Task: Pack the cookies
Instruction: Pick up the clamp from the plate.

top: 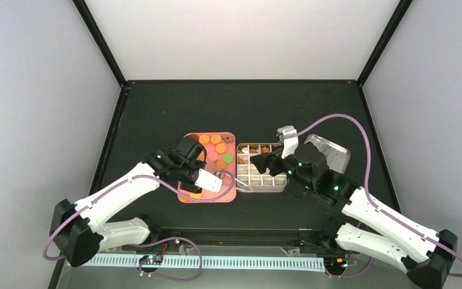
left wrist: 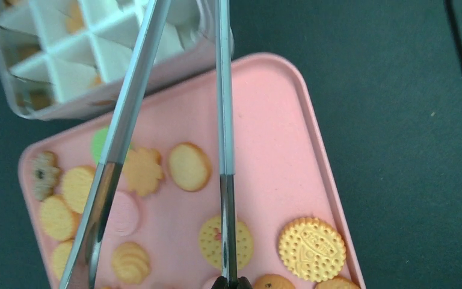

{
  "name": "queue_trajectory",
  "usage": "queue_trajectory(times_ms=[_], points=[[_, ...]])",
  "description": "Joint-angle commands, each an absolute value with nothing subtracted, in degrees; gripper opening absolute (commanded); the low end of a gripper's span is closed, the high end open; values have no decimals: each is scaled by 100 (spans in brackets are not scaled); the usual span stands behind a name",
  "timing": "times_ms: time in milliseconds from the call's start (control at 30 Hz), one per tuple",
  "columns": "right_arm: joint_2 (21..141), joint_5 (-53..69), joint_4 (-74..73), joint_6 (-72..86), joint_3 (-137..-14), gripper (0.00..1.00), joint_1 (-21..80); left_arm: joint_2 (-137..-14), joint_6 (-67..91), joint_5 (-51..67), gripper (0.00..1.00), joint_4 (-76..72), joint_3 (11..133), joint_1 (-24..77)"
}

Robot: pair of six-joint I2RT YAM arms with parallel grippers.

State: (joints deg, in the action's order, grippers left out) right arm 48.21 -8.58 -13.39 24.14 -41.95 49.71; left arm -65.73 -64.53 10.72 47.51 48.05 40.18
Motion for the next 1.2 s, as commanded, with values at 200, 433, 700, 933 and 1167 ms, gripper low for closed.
queue_trajectory(times_ms=[200, 433, 700, 933, 1167], points=[[4342, -362, -706, 2284, -4489, 100, 4839, -6297, -5289, 4332, 1, 6568, 6534, 2656], [4257, 597, -4, 2276, -4561, 100, 4821, -6456, -4244, 6609, 2, 6916, 7103, 1675], [4888, 1732, 855, 2504, -4732, 100, 4820, -6390, -2344, 7942, 1, 5589, 7002, 1494], [5425, 2169, 1833, 2565, -4855, 100, 4823, -6074, 248, 8419, 1, 3113, 6187, 1494], [6152, 2524, 2366, 2645, -5103, 94, 4806, -6024, 1170, 8575, 2, 2203, 5892, 1494]])
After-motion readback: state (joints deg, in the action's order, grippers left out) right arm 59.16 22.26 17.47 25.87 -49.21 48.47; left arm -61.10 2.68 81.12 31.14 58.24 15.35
